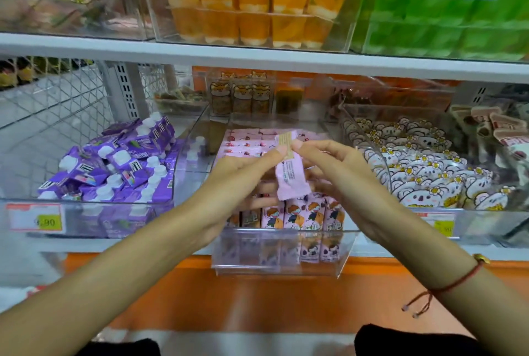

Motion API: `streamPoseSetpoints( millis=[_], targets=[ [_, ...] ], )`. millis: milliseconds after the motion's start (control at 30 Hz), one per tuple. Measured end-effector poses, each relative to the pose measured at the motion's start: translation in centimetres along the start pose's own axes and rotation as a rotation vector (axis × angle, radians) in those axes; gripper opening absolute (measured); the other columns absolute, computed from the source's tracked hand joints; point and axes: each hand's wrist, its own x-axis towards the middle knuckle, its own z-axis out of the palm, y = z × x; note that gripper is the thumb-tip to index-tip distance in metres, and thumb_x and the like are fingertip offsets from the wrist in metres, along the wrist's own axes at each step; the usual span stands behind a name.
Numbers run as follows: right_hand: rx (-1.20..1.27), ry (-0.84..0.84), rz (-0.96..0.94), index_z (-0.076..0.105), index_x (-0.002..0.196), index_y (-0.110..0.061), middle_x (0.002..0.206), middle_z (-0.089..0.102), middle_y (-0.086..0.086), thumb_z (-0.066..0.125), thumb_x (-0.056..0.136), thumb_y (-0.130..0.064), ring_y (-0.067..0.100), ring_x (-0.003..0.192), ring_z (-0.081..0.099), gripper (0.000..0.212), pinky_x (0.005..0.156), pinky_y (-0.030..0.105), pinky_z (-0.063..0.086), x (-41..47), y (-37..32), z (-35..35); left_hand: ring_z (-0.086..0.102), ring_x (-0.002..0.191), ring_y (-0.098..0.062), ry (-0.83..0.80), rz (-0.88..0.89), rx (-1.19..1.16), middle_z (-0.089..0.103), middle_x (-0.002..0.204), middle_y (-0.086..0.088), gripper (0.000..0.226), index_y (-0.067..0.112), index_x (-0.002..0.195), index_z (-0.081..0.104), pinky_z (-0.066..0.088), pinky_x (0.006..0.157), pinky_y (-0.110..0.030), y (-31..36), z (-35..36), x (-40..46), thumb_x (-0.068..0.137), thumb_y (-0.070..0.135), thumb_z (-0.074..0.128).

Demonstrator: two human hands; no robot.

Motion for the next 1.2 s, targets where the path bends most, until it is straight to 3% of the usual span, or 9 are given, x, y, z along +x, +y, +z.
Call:
streamPoseSetpoints(
  millis=[100,200,367,600,733,900,1033,1133,1200],
  targets=[
    [0.043,-0.019,0.009,0.059,0.117,-0.013,0.083,0.069,0.014,0.069,0.085,-0.028,0.007,0.058,0.062,0.037,0.056,0.017,0.052,0.0,0.2,0.0,0.068,0.066,0.002,0.009,0.054,0.068,0.074,0.075,0.014,0.02,0.027,0.086,0.075,0.056,0.063,-0.017,-0.4,-0.2,0.1,0.087,0.041,0.063],
    [0.013,-0.089,-0.097,0.056,0.124,-0.027,0.102,0.072,0.007,0.068,0.085,-0.017,0.009,0.088,0.07,0.041,0.078,0.023,0.056,0.0,0.1,-0.5,0.066,0.097,0.003,0.05,0.261,0.216,0.071,0.106,0.015,0.021,0.04,0.104,0.066,0.052,0.082,-0.015,-0.5,-0.9,0.5,0.084,0.033,0.068],
    [-0.092,-0.134,-0.351,0.066,0.108,-0.019,0.111,0.068,-0.004,0.074,0.075,0.0,0.001,0.104,0.063,0.039,0.084,0.013,0.049,-0.4,0.1,-0.5,0.063,0.105,-0.002,0.066,0.558,0.312,0.069,0.105,0.01,0.042,0.025,0.102,0.061,0.044,0.091,-0.01,-0.6,-1.3,0.7,0.079,-0.008,0.07],
    [-0.124,-0.126,-0.39,0.063,0.118,-0.023,0.11,0.07,-0.007,0.075,0.076,-0.004,0.002,0.106,0.063,0.047,0.09,0.019,0.051,-0.4,0.3,-0.4,0.064,0.105,-0.001,0.069,0.488,0.238,0.067,0.111,0.009,0.037,0.022,0.108,0.058,0.047,0.09,-0.012,-1.0,-1.2,0.9,0.08,0.003,0.073],
    [-0.223,-0.153,-0.392,0.044,0.134,-0.027,0.119,0.062,-0.014,0.08,0.071,-0.015,-0.006,0.111,0.056,0.073,0.088,0.011,0.046,-0.5,0.5,0.0,0.072,0.083,-0.008,0.18,0.33,0.032,0.072,0.098,0.001,0.037,0.013,0.108,0.055,0.055,0.063,-0.016,-0.7,-0.8,0.6,0.079,0.026,0.073],
    [-0.255,-0.077,-0.473,0.058,0.111,-0.019,0.109,0.064,-0.008,0.078,0.075,-0.007,-0.002,0.098,0.061,0.043,0.076,0.012,0.048,-0.7,0.5,0.5,0.072,0.084,-0.007,0.222,0.299,0.01,0.071,0.106,0.001,0.057,0.015,0.108,0.055,0.059,0.067,-0.025,-0.4,-0.3,0.4,0.062,0.043,0.074],
    [-0.108,-0.102,-0.343,0.061,0.114,-0.017,0.101,0.073,-0.004,0.076,0.075,-0.01,0.007,0.093,0.068,0.043,0.078,0.017,0.054,-0.3,0.1,-0.2,0.06,0.112,0.001,0.278,0.419,0.002,0.047,0.139,0.014,0.08,0.035,0.134,0.037,0.054,0.088,-0.026,0.0,-1.2,0.4,0.064,0.038,0.076],
    [0.164,-0.13,-0.115,0.062,0.113,-0.013,0.093,0.075,0.001,0.072,0.07,-0.026,0.016,0.084,0.071,0.046,0.074,0.021,0.056,0.2,-0.1,-1.2,0.056,0.117,0.002,0.18,0.493,0.179,0.045,0.141,0.017,0.061,0.039,0.13,0.047,0.051,0.09,-0.021,0.5,-1.8,0.3,0.078,0.022,0.074],
    [0.288,-0.134,-0.041,0.068,0.096,-0.014,0.085,0.071,0.001,0.068,0.074,-0.03,0.014,0.075,0.068,0.028,0.073,0.02,0.056,0.6,-0.1,-1.8,0.059,0.112,-0.001,0.159,0.515,0.307,0.05,0.135,0.012,0.055,0.037,0.126,0.054,0.051,0.088,-0.015,0.5,-1.8,0.2,0.079,0.015,0.074]
  ],
)
